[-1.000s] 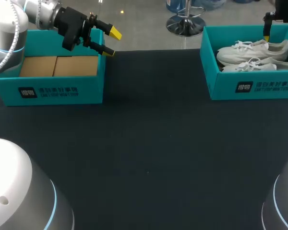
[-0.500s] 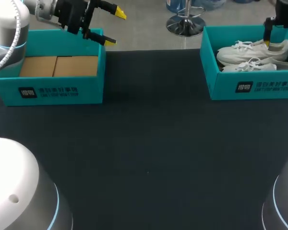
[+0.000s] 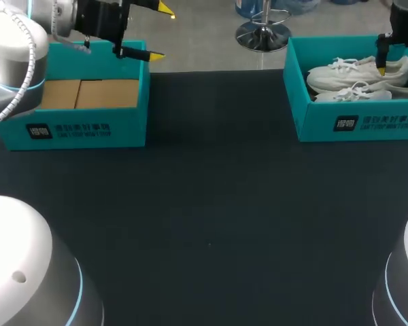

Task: Take the shoe out of the shoebox, open the shoe tongue, remove and reinsert the insole, then place the shoe into the shoebox

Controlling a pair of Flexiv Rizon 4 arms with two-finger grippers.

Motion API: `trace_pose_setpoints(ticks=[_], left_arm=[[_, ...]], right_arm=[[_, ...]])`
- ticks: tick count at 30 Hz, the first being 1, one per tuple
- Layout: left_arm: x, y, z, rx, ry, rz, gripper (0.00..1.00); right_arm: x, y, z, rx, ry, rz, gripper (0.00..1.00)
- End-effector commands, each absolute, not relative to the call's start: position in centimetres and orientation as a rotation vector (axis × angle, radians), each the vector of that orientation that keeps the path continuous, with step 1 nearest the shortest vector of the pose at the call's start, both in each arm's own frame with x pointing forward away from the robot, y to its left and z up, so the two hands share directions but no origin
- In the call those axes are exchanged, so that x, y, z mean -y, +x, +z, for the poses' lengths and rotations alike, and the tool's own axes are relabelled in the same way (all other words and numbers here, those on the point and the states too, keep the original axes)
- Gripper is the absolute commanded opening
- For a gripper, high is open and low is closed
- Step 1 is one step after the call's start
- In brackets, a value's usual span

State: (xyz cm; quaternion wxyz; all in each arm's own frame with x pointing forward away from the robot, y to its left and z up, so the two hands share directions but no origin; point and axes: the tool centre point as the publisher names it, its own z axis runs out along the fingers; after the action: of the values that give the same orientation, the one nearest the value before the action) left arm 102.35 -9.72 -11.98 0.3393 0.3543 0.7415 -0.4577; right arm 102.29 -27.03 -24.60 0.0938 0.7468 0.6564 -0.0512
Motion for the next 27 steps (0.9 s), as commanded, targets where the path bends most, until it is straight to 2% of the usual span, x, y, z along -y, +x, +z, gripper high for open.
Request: trace_pose_setpoints(ticks=[1, 13, 27], left_arm=[[9.9, 101.4, -12.1, -2.143, 0.422, -1.067, 1.0], [9.9, 101.4, -12.1, -2.143, 0.422, -1.067, 1.0], [9.9, 103.5, -10.3, -2.616, -0.716, -1.001, 1.0]], right_arm=[[26.5, 101.7, -24.4, -1.935, 2.204, -0.15, 1.0], [26.5, 101.7, -24.4, -1.935, 2.204, -0.15, 1.0], [25.9, 98.3, -26.5, -2.049, 2.202, -0.178, 1.0]])
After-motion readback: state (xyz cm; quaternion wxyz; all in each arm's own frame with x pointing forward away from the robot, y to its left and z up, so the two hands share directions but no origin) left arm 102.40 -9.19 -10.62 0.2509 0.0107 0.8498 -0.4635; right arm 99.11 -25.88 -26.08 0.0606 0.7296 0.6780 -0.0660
